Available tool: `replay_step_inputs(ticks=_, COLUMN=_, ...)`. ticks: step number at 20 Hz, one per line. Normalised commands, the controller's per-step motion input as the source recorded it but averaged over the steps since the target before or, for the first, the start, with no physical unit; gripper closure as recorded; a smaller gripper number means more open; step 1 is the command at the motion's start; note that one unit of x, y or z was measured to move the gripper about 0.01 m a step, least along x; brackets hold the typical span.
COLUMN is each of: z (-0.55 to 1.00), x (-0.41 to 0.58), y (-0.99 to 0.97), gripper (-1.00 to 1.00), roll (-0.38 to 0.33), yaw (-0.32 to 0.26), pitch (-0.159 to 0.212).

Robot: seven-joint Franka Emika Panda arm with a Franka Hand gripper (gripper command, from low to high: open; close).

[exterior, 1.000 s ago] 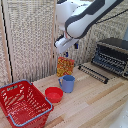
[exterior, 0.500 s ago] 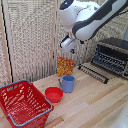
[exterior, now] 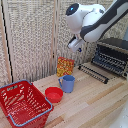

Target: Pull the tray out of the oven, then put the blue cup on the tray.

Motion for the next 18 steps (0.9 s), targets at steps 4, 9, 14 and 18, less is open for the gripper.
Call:
replay_step_inputs(ticks=4, z=-0.20, x=-0.004, y=-0.52, gripper=-1.00, roll=-0.294, yaw=0.071, pitch=0.012)
replay_step_inputs(ticks=9, z=-0.18, x=-0.043, y=-0.63, gripper=-1.00, roll=-0.254, yaw=0.026, pitch=0.015)
replay_step_inputs(ticks=14, z=-0.10, x=0.001, y=-0.68, gripper=-1.00, roll=-0.155, yaw=0.003, pitch=0.006)
replay_step_inputs(ticks=18, z=0.00, x=0.062, y=-0.70, gripper=-1.00, roll=-0.104, yaw=0.023, pitch=0.000)
